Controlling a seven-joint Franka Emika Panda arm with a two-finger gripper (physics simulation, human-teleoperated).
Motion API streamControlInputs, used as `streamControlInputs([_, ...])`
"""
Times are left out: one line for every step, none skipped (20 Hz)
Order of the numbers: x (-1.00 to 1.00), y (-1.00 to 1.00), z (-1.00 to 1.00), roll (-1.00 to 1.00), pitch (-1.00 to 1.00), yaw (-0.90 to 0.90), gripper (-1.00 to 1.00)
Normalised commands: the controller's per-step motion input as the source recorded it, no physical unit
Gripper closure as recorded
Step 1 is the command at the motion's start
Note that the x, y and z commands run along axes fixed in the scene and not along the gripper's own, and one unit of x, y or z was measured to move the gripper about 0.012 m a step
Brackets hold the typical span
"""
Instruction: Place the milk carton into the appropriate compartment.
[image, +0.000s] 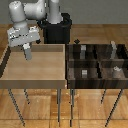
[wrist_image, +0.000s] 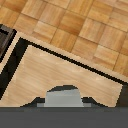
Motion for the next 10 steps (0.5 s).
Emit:
streamControlInputs([0.0,0.5,1.0,0.0,0.0,0.0,1.0])
streamControlInputs([0.0,0.0,0.0,0.0,0.0,0.0,1.0])
streamControlInputs([0.0,1.0,0.0,0.0,0.0,0.0,1.0])
streamControlInputs([0.0,1.0,0.0,0.0,0.0,0.0,1.0])
streamControlInputs([0.0,1.0,0.0,0.0,0.0,0.0,1.0])
streamControlInputs([0.0,1.0,0.0,0.0,0.0,0.0,1.0])
streamControlInputs([0.0,1.0,0.0,0.0,0.0,0.0,1.0])
streamControlInputs([0.0,1.0,0.0,0.0,0.0,0.0,1.0])
streamControlInputs([0.0,1.0,0.0,0.0,0.0,0.0,1.0])
streamControlInputs([0.0,1.0,0.0,0.0,0.0,0.0,1.0])
